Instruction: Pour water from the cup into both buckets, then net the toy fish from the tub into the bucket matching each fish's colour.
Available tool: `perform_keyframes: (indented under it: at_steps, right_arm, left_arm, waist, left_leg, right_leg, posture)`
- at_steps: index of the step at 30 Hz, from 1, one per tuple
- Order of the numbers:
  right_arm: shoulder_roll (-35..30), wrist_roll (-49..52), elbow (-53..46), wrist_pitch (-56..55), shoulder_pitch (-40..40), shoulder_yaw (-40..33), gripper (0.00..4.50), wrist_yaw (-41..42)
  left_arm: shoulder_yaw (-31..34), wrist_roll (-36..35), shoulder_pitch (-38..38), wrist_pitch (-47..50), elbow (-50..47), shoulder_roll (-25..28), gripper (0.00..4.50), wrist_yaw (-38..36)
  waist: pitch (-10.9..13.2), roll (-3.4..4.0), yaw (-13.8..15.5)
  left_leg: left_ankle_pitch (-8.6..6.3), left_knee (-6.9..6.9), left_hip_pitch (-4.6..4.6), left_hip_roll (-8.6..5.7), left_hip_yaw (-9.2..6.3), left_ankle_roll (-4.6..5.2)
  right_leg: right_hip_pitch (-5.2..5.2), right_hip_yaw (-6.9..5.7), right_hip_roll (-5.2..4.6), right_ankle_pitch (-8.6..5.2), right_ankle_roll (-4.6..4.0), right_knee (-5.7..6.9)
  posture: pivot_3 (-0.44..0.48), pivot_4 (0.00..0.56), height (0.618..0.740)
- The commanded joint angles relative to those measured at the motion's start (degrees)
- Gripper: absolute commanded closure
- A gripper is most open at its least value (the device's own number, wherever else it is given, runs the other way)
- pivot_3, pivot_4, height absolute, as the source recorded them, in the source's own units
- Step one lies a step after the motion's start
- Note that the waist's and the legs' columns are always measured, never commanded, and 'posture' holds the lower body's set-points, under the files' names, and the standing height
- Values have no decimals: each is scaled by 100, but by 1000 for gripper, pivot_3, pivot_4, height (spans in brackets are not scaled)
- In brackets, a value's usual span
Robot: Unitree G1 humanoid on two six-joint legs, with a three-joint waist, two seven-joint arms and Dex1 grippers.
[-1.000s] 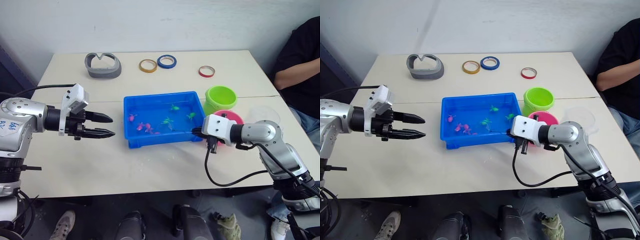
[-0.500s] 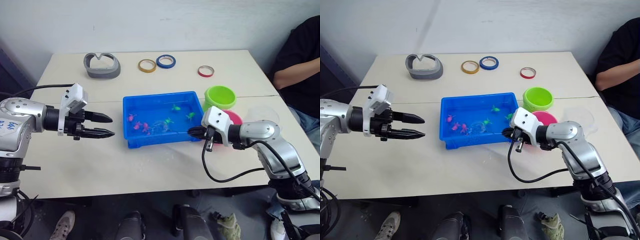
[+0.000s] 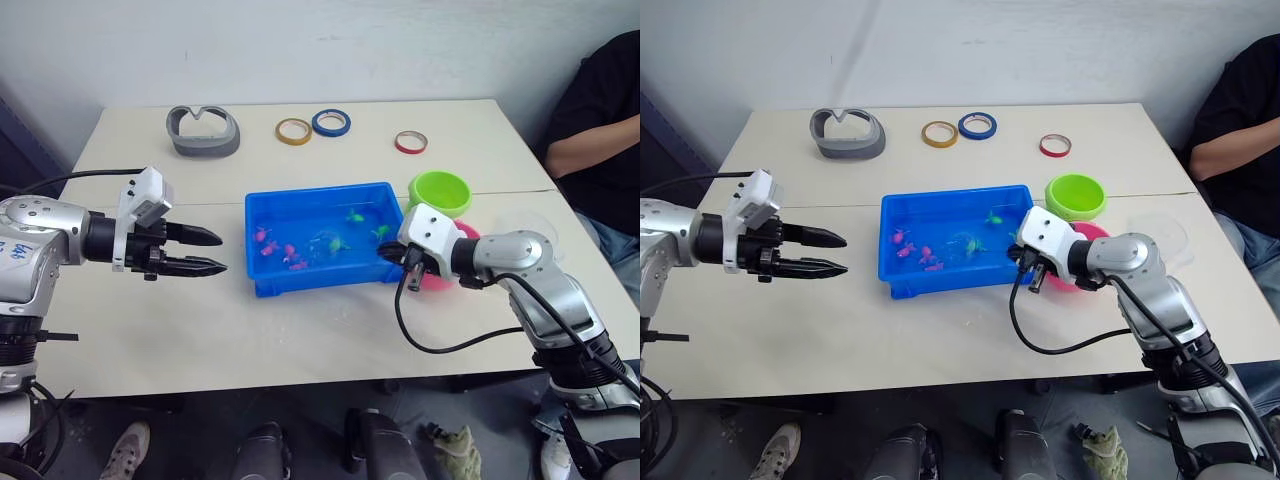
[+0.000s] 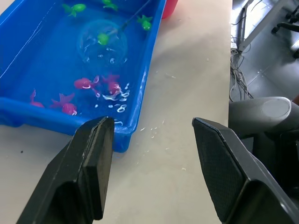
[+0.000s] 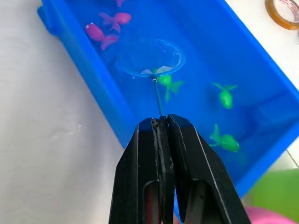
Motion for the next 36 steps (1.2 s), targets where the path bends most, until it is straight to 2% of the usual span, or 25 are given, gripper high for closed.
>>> perform_keyframes:
  at_steps: [1, 10, 15, 20, 36]
  right_arm:
    - [-156, -239, -8, -392, -98, 84, 4500, -1]
    - [45, -304, 25, -669, -80, 392, 4500, 182]
    - [363, -101, -71, -375, -56, 445, 4500, 235]
    - [769, 381, -127, 435, -90, 39, 4500, -5]
    - [240, 1328, -716, 1497, -62, -869, 4500, -112]
  left_arm:
    - [206, 20, 54, -133, -24, 127, 1530, 15]
    - [227, -49, 54, -54, -150, 144, 1530, 54]
    - [296, -96, 99, 41, -214, 215, 1530, 54]
    - [395, -87, 224, -4, -174, 228, 1530, 105]
    - [588, -306, 239, -159, -37, -28, 1530, 173]
  waist:
    - [0, 0, 0]
    - [0, 0, -8]
    - [0, 0, -14]
    - [0, 0, -19]
    - [2, 3, -17]
  left_leg:
    - [0, 0, 0, 0, 0, 0]
    - [0, 0, 0, 1, 0, 0]
    - [0, 0, 0, 2, 0, 0]
    - [0, 0, 0, 2, -1, -1]
    - [-3, -3, -1, 2, -3, -2]
  right_leg:
    - [0, 0, 0, 0, 0, 0]
    - [0, 0, 1, 0, 0, 0]
    - [-1, 0, 1, 0, 0, 1]
    - [-1, 0, -1, 0, -1, 2]
    - [-1, 0, -6, -1, -1, -2]
  posture:
    - [0, 150, 713]
    - [0, 150, 713]
    - [0, 150, 713]
    - [0, 150, 713]
    - [0, 150, 713]
